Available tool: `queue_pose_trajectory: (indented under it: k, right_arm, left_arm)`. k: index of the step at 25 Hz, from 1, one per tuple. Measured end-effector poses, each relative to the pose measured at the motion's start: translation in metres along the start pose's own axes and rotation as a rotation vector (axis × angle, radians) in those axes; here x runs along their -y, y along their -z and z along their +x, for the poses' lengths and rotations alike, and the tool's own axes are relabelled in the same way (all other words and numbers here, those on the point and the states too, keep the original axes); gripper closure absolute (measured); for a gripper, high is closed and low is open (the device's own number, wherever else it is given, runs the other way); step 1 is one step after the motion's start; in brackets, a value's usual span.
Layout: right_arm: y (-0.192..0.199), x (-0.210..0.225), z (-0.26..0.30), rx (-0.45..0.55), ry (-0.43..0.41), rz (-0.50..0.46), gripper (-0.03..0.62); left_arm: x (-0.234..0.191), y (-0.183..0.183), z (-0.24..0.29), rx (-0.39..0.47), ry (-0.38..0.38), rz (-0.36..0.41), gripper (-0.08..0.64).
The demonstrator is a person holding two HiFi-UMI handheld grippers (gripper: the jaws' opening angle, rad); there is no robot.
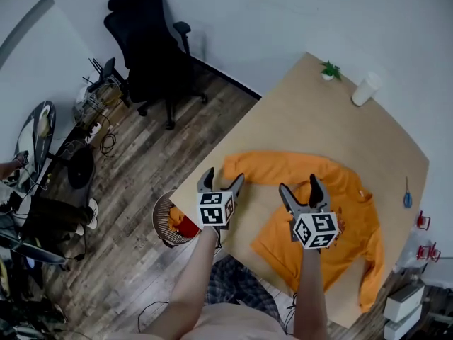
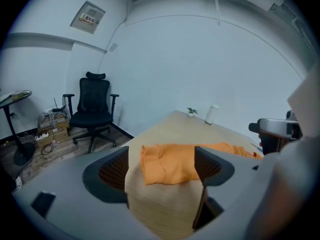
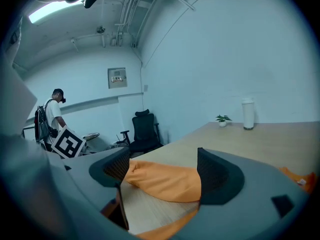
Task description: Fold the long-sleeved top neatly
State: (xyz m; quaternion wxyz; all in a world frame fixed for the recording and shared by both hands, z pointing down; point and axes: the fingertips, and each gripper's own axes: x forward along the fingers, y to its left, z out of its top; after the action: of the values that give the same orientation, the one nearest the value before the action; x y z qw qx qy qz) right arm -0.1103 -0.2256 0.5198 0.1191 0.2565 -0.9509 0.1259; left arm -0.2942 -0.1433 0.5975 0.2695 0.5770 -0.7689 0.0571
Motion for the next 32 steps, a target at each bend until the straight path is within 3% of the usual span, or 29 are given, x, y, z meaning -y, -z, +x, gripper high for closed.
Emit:
queue_pose_trajectory:
  k: [9,18,19,23,32]
  right_arm:
    - [0.024,-0.003,0.022,-0.052,-0.029,0.009,0.193]
    - [0.033,0.008,0.015,-0.067,0.003,0.03,0.196]
    - [0.033,0.01,0.013,-0.064,0.01,0.037,0.198]
    - [0.035,0.018,0.006,-0.06,0.044,0.053,0.198]
    - [0.031,0.055,-0.032,-0.027,0.171,0.094,0.199]
  left_arm:
    - [-0.023,0.044,0.038,-0.172,-0.096,-0.057,0.241]
    - [-0.019,0.057,0.044,-0.262,-0.126,0.033,0.398]
    - [-0.017,0.055,0.045,-0.26,-0.126,0.048,0.449]
    - [-0.014,0.037,0.043,-0.201,-0.124,0.056,0.503]
    - [0.028,-0.021,0.034,-0.043,-0.04,0.099,0.528]
